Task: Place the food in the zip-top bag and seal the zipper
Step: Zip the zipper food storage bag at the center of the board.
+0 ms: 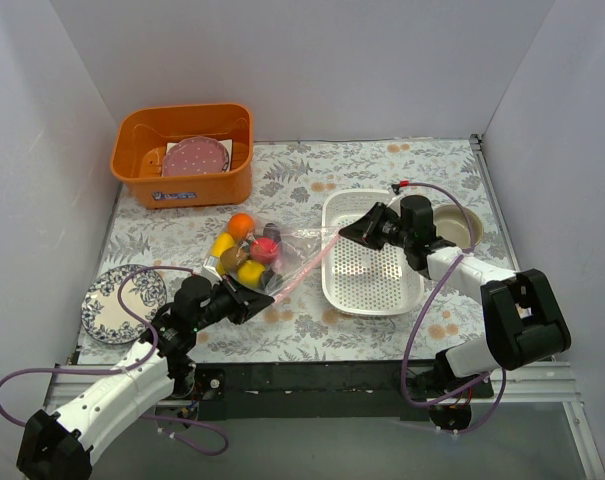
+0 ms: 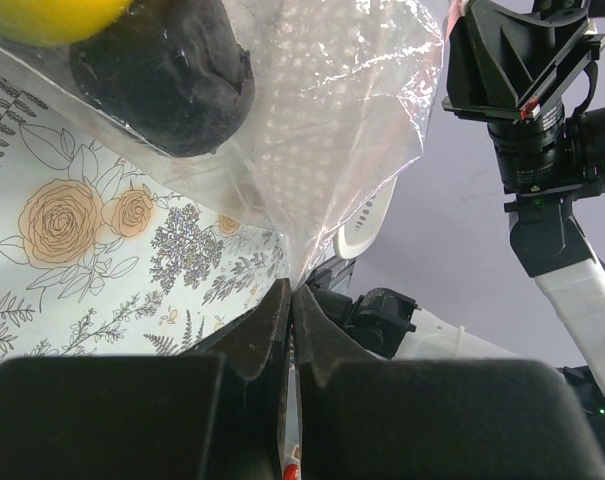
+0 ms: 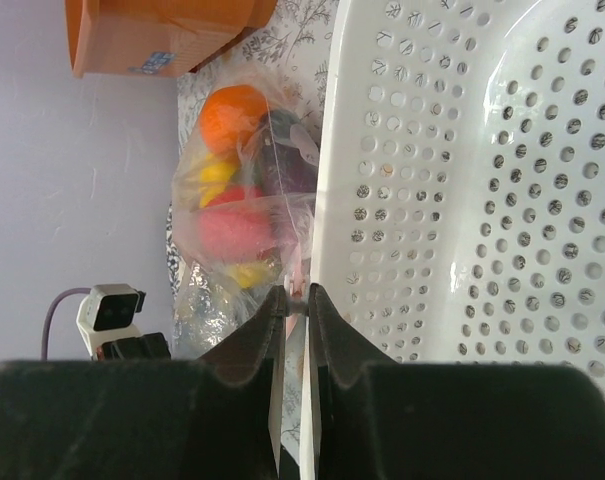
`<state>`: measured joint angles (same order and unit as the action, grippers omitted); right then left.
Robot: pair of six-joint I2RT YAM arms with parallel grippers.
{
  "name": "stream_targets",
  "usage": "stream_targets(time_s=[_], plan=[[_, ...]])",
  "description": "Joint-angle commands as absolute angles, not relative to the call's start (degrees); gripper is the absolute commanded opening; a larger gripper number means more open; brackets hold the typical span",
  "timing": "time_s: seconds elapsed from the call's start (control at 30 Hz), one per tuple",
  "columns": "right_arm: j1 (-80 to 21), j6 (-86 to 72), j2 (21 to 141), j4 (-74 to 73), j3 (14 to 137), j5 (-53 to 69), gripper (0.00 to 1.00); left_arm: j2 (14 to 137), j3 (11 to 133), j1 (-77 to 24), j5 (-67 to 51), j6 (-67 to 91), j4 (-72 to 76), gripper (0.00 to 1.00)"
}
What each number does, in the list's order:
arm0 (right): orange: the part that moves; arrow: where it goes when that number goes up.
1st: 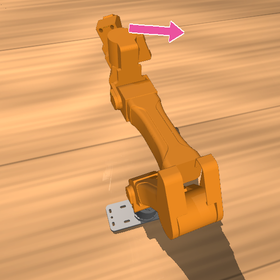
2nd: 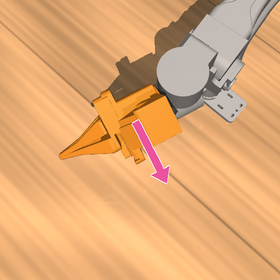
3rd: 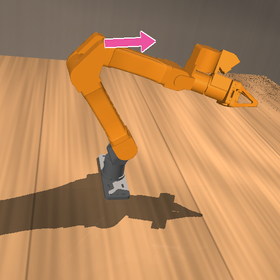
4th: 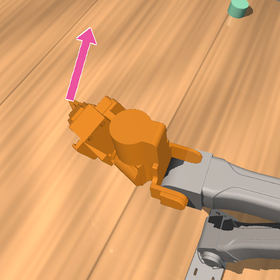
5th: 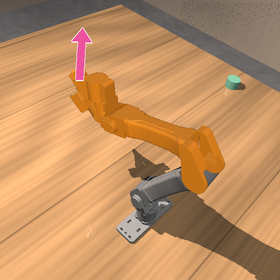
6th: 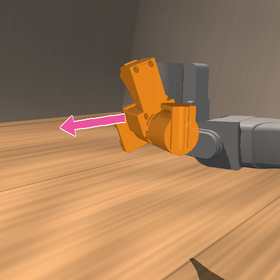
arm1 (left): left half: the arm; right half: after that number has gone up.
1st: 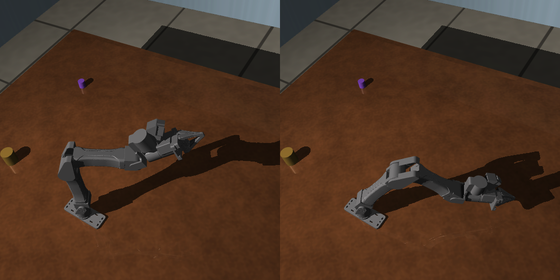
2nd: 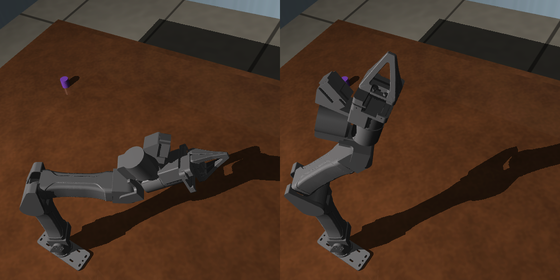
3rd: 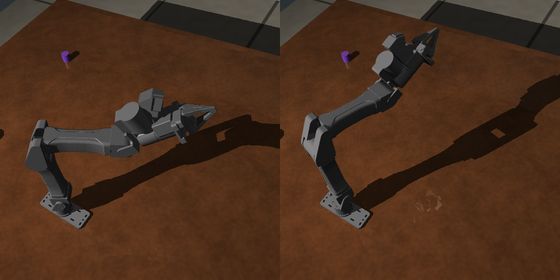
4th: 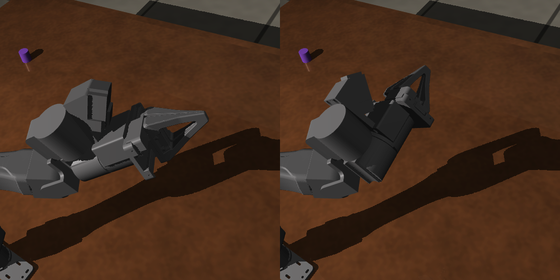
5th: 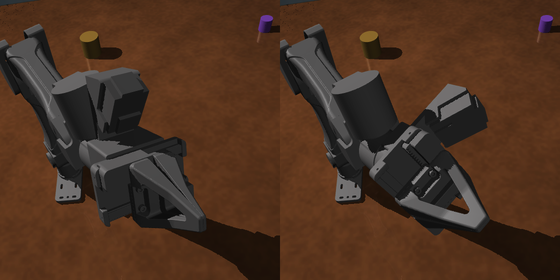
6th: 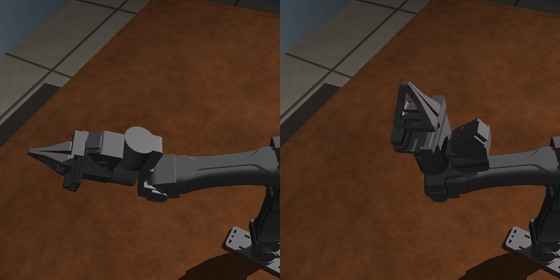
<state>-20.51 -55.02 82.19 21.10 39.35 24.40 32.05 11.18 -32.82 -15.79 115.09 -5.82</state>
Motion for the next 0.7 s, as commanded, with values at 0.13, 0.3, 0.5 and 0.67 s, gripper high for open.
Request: stream_targets(time_s=[0.13,0.3,0.5,0.67], plan=[[-18.1,-53.0,82.4,25.0,42.8,22.2,0.18,31.1,12.0,-32.9,-16.3,122.8,-9.6,0.0],[-17.5,-52.9,82.5,25.0,43.2,22.1,0.18,30.3,12.1,-32.9,-15.7,122.7,-10.8,0.0],[-17.1,-52.8,82.4,25.0,42.8,22.5,0.18,30.1,12.0,-32.9,-15.6,122.7,-11.7,0.0],[-17.1,-52.0,81.9,24.9,42.5,23.0,0.27,30.3,11.9,-32.9,-15.2,123.1,-11.0,0.0]])
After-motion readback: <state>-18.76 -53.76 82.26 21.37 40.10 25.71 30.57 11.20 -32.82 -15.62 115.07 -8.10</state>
